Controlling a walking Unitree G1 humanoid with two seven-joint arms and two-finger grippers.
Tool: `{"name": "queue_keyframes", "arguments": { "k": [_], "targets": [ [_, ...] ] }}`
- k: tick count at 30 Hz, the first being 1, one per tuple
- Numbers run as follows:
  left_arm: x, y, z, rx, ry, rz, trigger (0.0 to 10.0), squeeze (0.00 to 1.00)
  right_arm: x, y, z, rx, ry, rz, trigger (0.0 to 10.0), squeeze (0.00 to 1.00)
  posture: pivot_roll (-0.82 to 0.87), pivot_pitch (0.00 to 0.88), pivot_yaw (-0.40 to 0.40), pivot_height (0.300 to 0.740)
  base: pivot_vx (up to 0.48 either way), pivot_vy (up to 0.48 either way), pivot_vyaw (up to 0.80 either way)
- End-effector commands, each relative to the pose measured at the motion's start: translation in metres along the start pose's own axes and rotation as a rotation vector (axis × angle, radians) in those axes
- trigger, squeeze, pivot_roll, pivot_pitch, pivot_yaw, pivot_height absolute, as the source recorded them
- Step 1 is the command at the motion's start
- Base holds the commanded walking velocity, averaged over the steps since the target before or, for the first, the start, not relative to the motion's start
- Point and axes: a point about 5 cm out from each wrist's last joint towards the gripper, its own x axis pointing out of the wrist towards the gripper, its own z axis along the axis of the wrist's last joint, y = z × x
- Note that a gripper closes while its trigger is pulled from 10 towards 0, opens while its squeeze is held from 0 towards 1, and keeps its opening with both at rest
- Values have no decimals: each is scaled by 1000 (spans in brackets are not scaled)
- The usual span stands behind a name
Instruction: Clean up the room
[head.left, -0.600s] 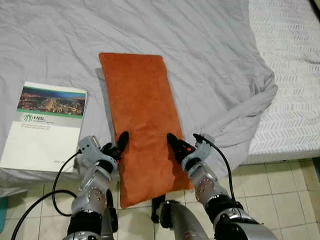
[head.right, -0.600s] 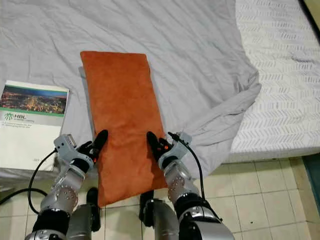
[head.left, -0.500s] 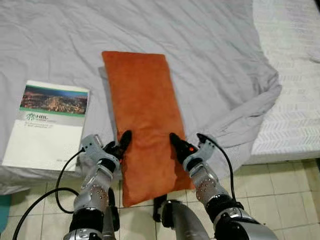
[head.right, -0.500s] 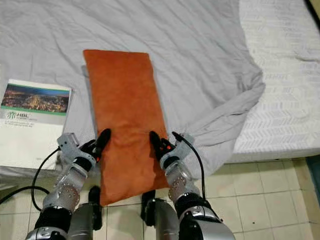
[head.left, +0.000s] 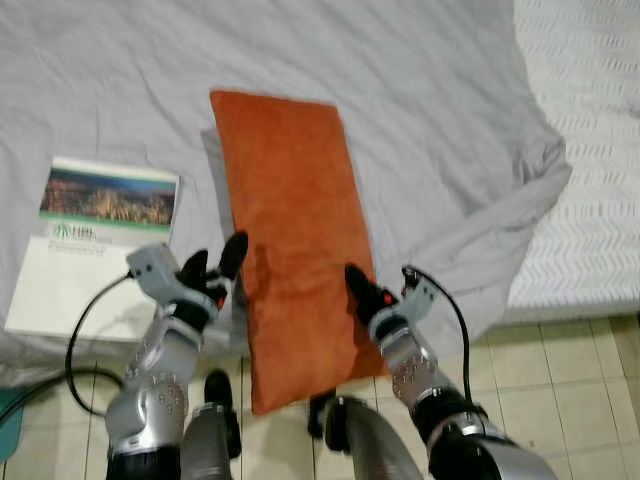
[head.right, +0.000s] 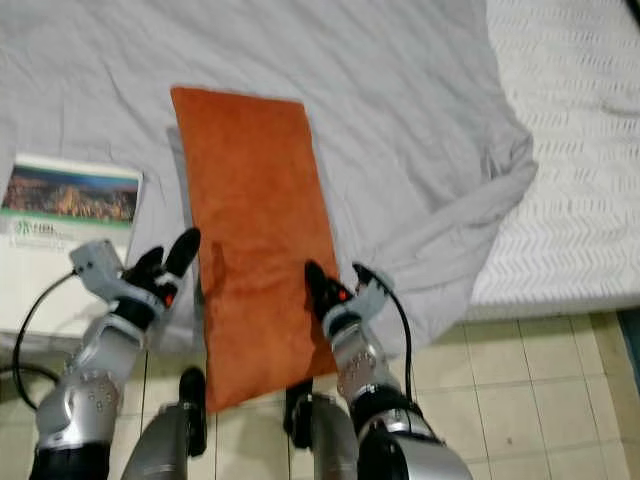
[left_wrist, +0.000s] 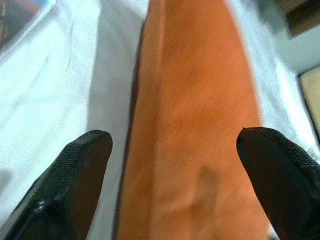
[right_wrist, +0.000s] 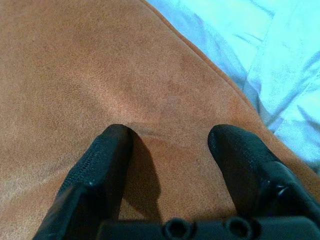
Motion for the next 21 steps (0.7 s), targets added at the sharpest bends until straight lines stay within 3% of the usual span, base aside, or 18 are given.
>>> {"name": "queue_keyframes", "arguments": {
  "k": [1,3,8,10,11,14,17,21],
  "targets": [
    [-10,-3,-15,-66,58,11,10000,0,-15,0,-59,147,163,-91,10000,0,82,746,-166,740,0,0,0],
    [-12,-5,-20,-94,68,17,10000,0,-15,0,-60,150,168,-88,10000,0,82,746,-168,740,0,0,0],
    [-23,-12,-57,-200,168,61,10000,0,-15,2,-61,141,174,-83,10000,0,73,743,-173,740,0,0,0],
    [-21,-16,-68,-211,208,52,10000,0,-14,2,-59,129,171,-79,10000,0,64,743,-181,740,0,0,0],
    [-19,-20,-85,-221,272,40,10000,0,-14,2,-58,106,172,-73,10000,0,62,740,-181,740,0,0,0],
    [-17,-20,-97,-216,323,40,10000,0,-14,2,-58,94,175,-72,10000,0,64,740,-176,740,0,0,0],
    [-17,-14,-117,-205,396,68,10000,0,-15,0,-60,78,184,-84,10000,0,62,741,-172,740,0,0,0],
    [-19,4,-137,-145,479,159,10000,0,-19,-5,-63,89,192,-120,10000,0,59,742,-169,740,0,0,0]
  ]
}}
